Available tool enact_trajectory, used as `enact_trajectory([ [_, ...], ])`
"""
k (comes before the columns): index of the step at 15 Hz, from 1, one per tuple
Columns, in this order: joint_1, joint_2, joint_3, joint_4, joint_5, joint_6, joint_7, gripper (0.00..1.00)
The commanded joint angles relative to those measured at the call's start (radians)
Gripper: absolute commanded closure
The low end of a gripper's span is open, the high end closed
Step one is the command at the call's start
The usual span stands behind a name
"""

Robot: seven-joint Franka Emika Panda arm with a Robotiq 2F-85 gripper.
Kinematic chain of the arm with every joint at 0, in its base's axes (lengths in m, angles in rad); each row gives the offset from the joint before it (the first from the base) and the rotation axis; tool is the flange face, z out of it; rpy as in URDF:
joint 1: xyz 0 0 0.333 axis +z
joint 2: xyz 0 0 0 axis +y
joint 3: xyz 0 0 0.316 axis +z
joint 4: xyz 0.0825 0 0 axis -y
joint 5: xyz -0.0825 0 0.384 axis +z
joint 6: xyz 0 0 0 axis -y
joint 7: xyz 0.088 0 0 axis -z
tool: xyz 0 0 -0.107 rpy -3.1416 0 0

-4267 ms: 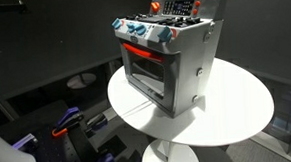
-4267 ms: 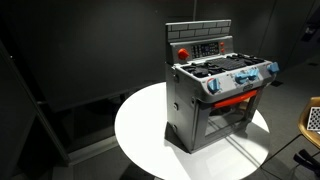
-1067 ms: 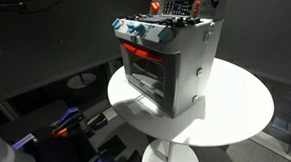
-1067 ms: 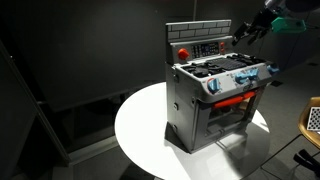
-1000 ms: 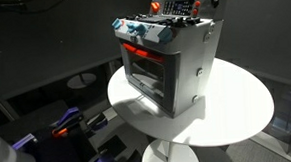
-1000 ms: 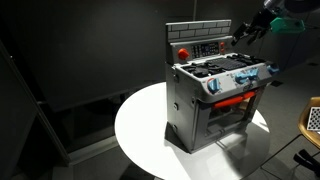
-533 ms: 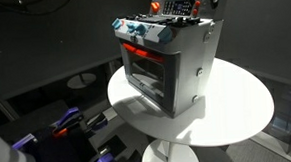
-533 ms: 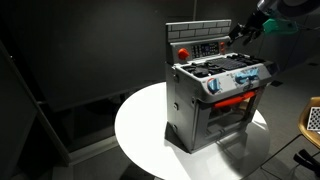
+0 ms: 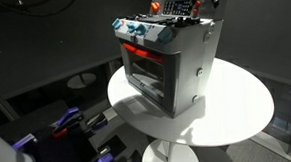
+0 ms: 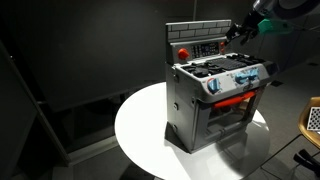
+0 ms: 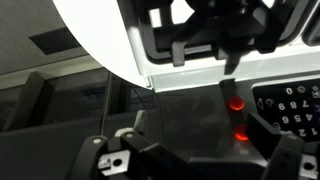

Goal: Press the top right orange button on the stove

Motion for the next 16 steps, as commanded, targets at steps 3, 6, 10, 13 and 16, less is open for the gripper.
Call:
enact_trajectory([
  [3, 0.004, 0.036, -0.011, 0.049, -0.054, -0.003, 0.070, 0.00],
  [6, 0.005, 0.048, -0.013, 0.058, -0.059, -0.002, 0.075, 0.00],
  [10, 0.003, 0.066, -0.014, 0.075, -0.056, 0.003, 0.069, 0.00],
  [13, 0.001, 0.074, -0.016, 0.084, -0.049, 0.001, 0.065, 0.00],
  [16, -0.004, 0.049, -0.005, 0.065, -0.013, -0.014, 0.029, 0.00],
])
